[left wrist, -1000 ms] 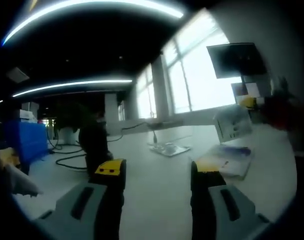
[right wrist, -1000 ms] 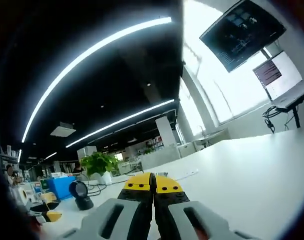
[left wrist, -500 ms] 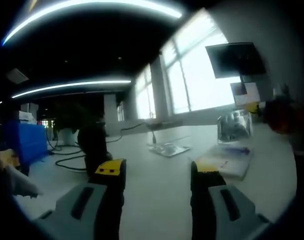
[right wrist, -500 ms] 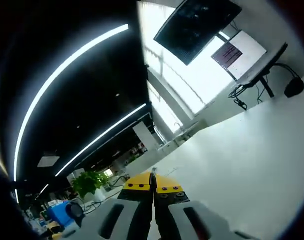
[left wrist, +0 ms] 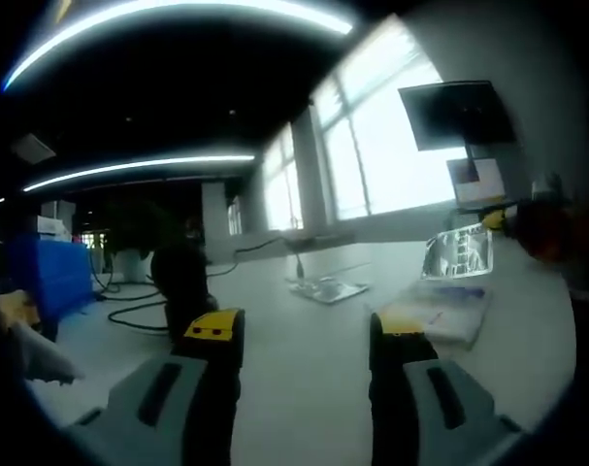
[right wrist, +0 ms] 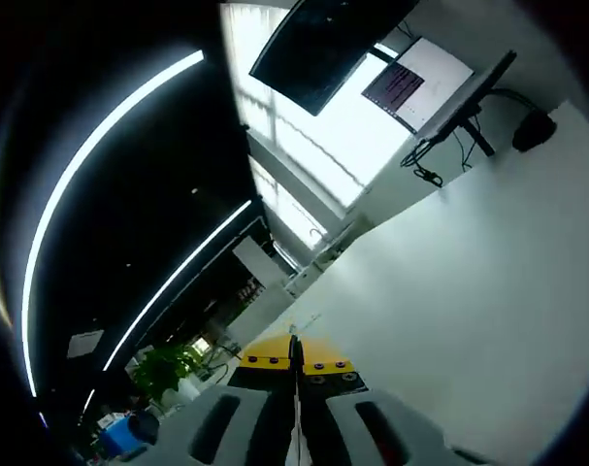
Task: Clip sheet goods on table flip sheet goods clip sheet goods scan sheet goods put sheet goods back to table
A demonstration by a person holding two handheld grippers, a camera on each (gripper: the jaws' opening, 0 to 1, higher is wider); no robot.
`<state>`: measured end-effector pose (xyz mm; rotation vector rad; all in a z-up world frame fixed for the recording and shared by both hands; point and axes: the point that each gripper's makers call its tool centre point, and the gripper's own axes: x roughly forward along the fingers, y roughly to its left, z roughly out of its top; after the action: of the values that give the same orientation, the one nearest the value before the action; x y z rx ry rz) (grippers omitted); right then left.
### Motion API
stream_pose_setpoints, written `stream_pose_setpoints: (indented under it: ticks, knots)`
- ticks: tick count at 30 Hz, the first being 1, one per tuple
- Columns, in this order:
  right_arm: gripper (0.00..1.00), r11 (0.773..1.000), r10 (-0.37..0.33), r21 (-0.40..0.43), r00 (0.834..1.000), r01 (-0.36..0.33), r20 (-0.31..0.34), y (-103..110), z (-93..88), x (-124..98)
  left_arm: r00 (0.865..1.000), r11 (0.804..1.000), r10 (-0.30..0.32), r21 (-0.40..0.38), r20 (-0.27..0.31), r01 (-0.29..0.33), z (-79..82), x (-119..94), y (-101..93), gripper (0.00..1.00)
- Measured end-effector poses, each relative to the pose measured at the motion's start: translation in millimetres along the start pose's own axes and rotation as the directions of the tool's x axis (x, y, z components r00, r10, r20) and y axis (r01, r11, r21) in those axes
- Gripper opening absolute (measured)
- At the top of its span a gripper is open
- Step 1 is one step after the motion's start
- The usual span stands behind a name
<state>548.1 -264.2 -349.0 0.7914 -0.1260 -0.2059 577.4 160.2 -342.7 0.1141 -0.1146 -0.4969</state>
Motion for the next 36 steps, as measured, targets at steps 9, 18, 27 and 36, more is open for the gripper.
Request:
stream_pose_setpoints:
  ticks: [9,18,27,36]
  knots:
    - [0.0,0.995,-0.06,0.085,0.998,0.061,-0.021,-22.0,-8.8,-0.8,1.0,1.0,-0.001,-0.003,0.0,0.001,-0.3,0.1,0.5,0.44]
    - [0.0,0.991,-0.092,0.098,0.995,0.094,-0.025,-31.7,-9.6,-2.0,1.0,1.0,0.0,-0.001,0.0,0.0,0.3,-0.4,-1.4,0.44]
    - [0.06,0.987,-0.118,0.108,0.992,0.121,-0.04,-38.1,-15.0,-2.0,1.0,1.0,-0.003,0.0,-0.001,0.003,0.8,-0.6,-3.8,0.44]
    - [0.31,0.988,-0.103,0.112,0.994,0.106,-0.029,-36.2,-12.6,-1.2,1.0,1.0,0.0,0.0,-0.002,0.0,2.1,-1.4,-5.8,0.44]
